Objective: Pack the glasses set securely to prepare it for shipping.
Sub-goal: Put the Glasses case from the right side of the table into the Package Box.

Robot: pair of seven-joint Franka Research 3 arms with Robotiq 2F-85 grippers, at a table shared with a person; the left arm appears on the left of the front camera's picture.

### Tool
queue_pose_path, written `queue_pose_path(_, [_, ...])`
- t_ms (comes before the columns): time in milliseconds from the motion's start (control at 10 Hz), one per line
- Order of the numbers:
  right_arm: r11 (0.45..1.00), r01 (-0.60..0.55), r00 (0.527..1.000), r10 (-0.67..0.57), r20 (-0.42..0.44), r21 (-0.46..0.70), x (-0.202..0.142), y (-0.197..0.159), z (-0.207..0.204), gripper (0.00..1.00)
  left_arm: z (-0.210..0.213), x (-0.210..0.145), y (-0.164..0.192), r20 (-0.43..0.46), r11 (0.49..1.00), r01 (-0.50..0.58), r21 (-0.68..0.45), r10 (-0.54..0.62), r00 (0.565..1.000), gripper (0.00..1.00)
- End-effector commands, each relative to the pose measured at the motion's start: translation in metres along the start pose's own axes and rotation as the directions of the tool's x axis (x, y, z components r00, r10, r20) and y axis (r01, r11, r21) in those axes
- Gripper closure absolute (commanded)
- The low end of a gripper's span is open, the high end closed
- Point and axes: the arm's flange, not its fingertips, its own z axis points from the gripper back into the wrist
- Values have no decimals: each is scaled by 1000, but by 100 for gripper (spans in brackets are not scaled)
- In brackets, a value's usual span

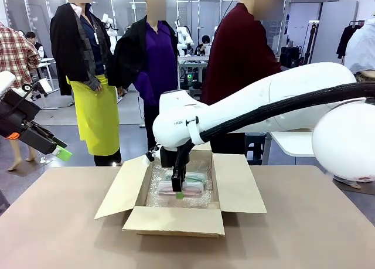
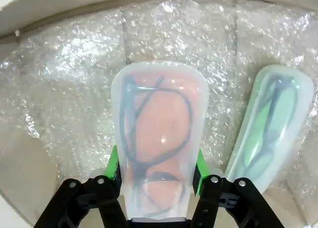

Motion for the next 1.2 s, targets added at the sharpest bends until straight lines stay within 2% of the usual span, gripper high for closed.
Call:
queue_pose_path(0, [999,-23,1000,22,21,26,-13,4,12,11,2,-1,0,20,1000,15,-23,-14,1000,0])
queue_pose_path(100, [1000,-19,999,19,31,22,-15,6,16,0,2,-1,0,20,1000,15,-23,-14,1000,0])
queue_pose_path(600, [1000,-12,998,11,57,15,-22,6,24,0,2,-1,0,20,1000,15,-23,-14,1000,0])
queue_pose_path(700, [1000,-2,1000,2,27,8,-10,0,18,0,2,-1,0,20,1000,15,-23,-14,1000,0])
queue_pose_path(1100, [1000,-2,1000,2,27,8,-10,0,18,0,2,-1,0,20,1000,15,-23,-14,1000,0])
